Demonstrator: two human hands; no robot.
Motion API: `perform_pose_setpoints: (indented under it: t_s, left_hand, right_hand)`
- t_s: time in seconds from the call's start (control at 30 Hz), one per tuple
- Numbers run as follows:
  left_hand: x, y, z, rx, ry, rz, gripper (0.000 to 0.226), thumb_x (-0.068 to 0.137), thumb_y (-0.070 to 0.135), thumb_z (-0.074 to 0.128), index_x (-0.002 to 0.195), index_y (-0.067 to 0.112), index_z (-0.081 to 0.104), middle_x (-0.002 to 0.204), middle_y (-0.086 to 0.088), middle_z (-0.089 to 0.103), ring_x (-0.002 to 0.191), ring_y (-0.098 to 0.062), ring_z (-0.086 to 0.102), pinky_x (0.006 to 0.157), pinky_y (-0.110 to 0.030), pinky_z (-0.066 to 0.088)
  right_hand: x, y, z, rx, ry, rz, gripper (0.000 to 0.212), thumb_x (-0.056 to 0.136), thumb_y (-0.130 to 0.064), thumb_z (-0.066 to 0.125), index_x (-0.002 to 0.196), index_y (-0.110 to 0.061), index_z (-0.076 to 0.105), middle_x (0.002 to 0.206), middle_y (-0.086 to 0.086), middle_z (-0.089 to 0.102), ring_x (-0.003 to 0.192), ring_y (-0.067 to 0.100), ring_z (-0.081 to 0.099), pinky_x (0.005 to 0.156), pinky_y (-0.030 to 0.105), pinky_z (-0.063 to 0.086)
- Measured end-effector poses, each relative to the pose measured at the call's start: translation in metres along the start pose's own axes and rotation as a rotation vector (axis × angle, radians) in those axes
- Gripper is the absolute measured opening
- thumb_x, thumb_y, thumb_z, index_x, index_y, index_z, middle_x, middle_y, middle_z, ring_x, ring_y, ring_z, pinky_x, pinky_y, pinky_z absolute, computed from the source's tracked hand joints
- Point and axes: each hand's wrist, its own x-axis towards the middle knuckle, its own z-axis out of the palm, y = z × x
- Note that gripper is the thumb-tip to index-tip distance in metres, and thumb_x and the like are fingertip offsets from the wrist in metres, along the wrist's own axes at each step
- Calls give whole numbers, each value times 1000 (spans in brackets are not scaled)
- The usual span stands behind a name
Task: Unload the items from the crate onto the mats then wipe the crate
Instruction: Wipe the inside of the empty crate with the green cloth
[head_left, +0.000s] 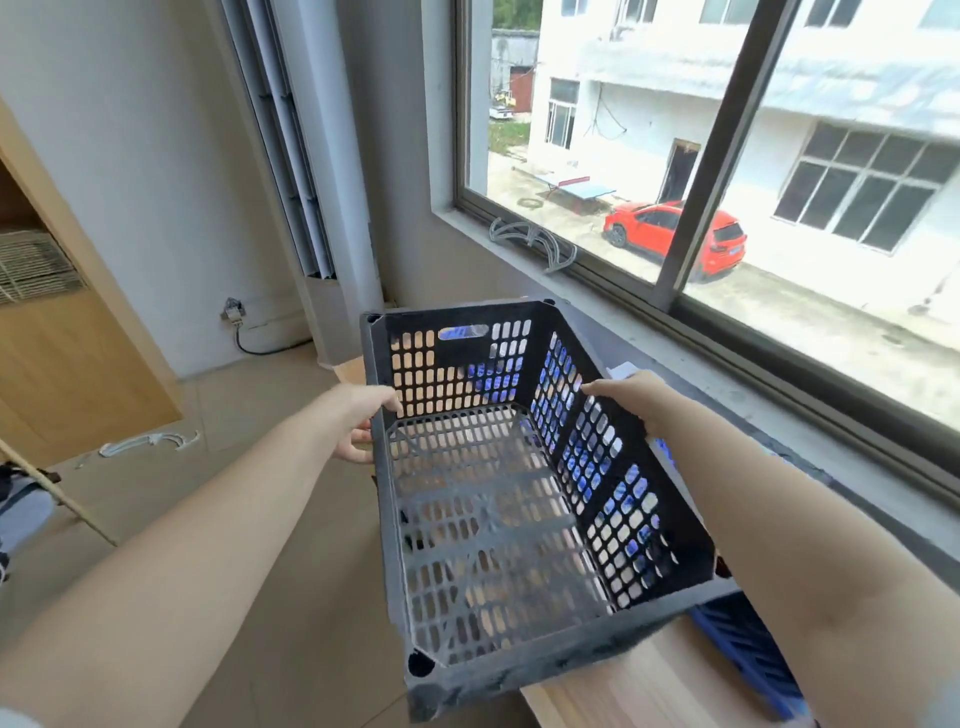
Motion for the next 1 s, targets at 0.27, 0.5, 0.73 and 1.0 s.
perform_pose_setpoints:
  t_s: [0.27,0.5,0.73,1.0]
  left_hand:
    - [0,53,-37,70,-86,42,36,88,19,55,123,11,50,95,-11,58,87,-24,58,78,-40,51]
    - [14,51,-31,354,14,255,60,73,18,76,127,4,54,138,-16,49,123,-37,50,99,-44,48]
    - [16,40,-40,398,-129,455,69,55,13,75,120,-2,57,101,-11,57,93,-26,57,79,-39,54]
    - [-42,7,-5,532,-248,586,65,71,1,77,128,-6,47,124,-22,54,108,-34,54,81,-39,49]
  right_hand:
    - [-56,-21,-23,34,63,-34,13,79,-16,67,79,-9,57,79,12,55,69,21,52,65,30,42]
    - [-114,-22,-1,116,252,67,21,79,-14,73,83,-7,53,76,12,49,66,21,46,60,28,39]
    - [-184,-8,31,328,543,157,23,78,-16,73,95,-3,66,82,14,61,66,23,57,61,27,48]
    - [-287,27,45,420,744,274,21,77,-14,76,85,-5,59,81,12,59,71,23,55,65,28,44]
